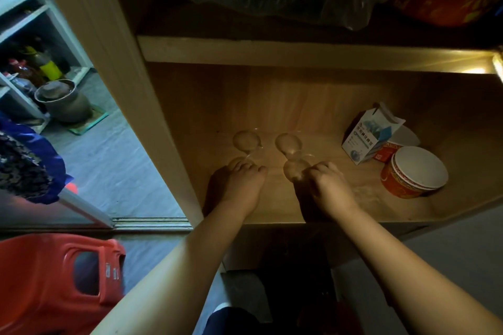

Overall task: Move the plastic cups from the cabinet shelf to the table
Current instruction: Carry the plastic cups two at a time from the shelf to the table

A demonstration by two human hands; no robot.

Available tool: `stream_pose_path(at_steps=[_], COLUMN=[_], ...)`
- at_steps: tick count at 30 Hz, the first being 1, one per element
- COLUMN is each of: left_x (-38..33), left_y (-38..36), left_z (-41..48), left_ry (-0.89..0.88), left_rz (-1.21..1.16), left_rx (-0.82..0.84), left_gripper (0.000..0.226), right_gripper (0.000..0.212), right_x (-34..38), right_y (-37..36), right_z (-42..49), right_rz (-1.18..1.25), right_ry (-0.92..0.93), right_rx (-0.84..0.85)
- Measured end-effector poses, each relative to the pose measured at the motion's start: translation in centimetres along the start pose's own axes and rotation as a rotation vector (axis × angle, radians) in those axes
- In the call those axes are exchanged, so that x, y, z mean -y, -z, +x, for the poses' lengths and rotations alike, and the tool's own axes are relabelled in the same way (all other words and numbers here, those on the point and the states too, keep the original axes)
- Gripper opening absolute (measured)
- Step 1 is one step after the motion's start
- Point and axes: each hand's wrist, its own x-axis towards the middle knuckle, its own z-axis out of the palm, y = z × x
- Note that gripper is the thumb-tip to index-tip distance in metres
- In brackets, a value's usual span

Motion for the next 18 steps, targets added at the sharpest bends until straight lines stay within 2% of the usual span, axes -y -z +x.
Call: stream_pose_path(at_steps=[6, 10, 14, 18], left_x=[-0.7, -1.6, -2.5, -3.5], left_y=[0.6, 1.6, 2.2, 3.6], left_z=[-0.9, -2.4, -3.9, -5.4], left_ry=[-0.026, -0.069, -0.071, -0.067], left_rz=[-0.023, -0.054, -0.07, -0.085], left_rx=[-0.06, -0.163, -0.334, -0.377], left_gripper=[0.032, 0.027, 0.018, 0.025], right_gripper=[0.03, 0.036, 0.034, 0.027], right_x=[-0.3, 0.0, 0.6, 1.4], right_y=[0.0, 1.2, 2.6, 3.9], right_z=[-1.1, -2.5, -3.8, -4.8], right_rz=[0.033, 0.042, 0.062, 0.065], right_ry=[0.075, 0.127, 0.218, 0.282], right_rx=[-0.038, -0.074, -0.147, -0.227])
